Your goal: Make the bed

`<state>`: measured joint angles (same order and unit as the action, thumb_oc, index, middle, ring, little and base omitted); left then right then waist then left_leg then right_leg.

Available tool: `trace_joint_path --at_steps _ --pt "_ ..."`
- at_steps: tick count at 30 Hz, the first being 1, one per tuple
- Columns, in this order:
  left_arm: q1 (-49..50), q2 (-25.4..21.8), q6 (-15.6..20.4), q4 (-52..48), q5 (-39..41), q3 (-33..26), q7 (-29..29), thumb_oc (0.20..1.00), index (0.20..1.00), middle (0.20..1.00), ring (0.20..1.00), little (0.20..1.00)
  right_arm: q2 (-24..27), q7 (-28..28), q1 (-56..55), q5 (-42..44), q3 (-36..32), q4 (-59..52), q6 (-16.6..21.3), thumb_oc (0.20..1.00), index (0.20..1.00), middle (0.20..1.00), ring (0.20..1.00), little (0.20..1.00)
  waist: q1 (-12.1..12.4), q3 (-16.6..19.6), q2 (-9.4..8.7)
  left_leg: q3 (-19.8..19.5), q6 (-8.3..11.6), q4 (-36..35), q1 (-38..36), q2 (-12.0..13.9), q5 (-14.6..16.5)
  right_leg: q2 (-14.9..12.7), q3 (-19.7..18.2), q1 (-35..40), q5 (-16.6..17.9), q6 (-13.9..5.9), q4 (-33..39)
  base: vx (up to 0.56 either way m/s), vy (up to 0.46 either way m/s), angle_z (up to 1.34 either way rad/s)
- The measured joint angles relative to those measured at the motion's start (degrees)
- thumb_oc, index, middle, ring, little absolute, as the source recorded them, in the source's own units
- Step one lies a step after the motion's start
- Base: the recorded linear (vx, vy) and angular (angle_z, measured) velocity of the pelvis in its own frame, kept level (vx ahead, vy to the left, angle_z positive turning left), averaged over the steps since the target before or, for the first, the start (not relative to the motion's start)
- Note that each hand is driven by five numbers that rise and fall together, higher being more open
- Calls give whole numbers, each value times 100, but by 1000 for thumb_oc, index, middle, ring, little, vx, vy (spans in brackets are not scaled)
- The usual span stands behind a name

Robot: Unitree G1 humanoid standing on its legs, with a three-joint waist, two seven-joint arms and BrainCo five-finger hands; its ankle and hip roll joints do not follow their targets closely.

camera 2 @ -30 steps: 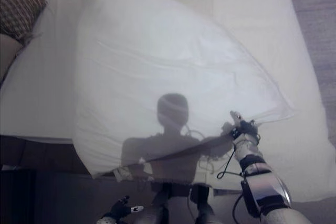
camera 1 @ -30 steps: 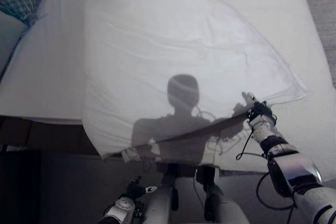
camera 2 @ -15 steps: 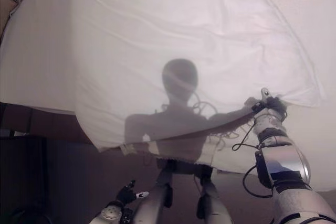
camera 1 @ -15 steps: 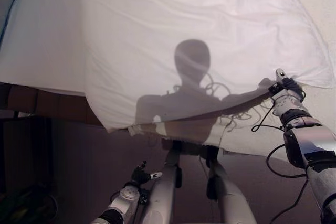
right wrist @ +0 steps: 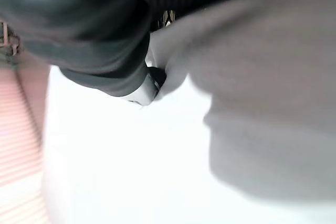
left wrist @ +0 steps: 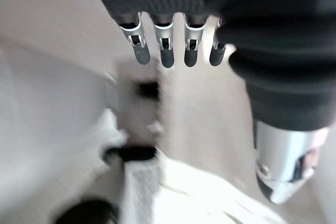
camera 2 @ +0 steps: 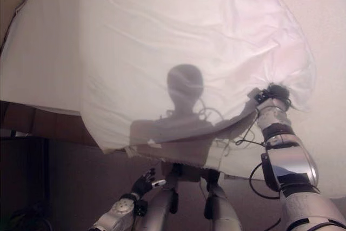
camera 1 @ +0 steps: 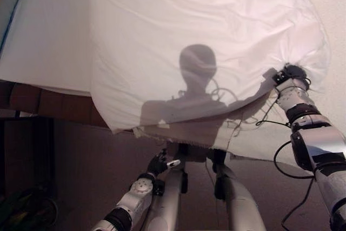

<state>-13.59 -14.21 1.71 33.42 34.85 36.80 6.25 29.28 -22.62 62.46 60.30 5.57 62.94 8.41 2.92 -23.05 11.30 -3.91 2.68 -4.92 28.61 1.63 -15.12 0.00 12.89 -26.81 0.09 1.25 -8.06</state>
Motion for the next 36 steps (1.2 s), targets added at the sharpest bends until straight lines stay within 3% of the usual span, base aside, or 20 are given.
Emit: trace_joint_path --at_steps 8,13,17,21,27,36 --pt "-1192 -23 -251 -690 1502 756 -159 1000 1000 1000 1000 1000 -279 0 -336 -2 703 -1461 90 200 200 200 200 200 -373 -186 -237 515 86 -5 -511 -51 75 -65 -456 307 29 -148 -94 -50 53 -20" --pt "-1591 467 -424 -552 2381 946 -73 1000 1000 1000 1000 1000 -371 -28 -760 -35 1010 -2161 89 200 200 200 200 200 -621 -271 -373 705 128 -6 -746 -73 115 -75 -700 466 129 -224 -46 -44 25 -24" --pt "-1661 938 -486 -320 3055 909 78 1000 1000 1000 1000 1000 -376 -57 -1266 -115 1083 -2776 85 200 200 200 200 200 -700 -289 -406 872 38 -6 -903 -64 214 -66 -847 579 168 -243 14 -40 -4 -19" --pt "-1691 1297 -472 -197 3839 719 321 1000 1000 1000 1000 1000 -454 -55 -1738 -200 1279 -3449 84 200 200 200 200 200 -838 -286 -606 1014 -75 -6 -999 -63 291 -44 -956 617 184 -264 33 -22 -16 -17" --pt "-2058 1554 -285 -182 4373 369 516 1000 1000 1000 1000 1000 -547 -52 -2244 -296 1296 -4155 84 200 200 200 200 200 -908 -238 -838 1040 -201 -5 -1118 -88 300 -49 -1010 747 200 -246 82 -2 -7 -3" --pt "-2369 1659 448 -181 4979 -1107 989 1000 1000 1000 1000 1000 -1063 -41 -2973 -337 1216 -4866 159 200 200 200 200 200 -971 -119 -1056 1077 -194 -6 -1208 -56 345 -28 -1031 875 197 -254 175 5 -12 -1"
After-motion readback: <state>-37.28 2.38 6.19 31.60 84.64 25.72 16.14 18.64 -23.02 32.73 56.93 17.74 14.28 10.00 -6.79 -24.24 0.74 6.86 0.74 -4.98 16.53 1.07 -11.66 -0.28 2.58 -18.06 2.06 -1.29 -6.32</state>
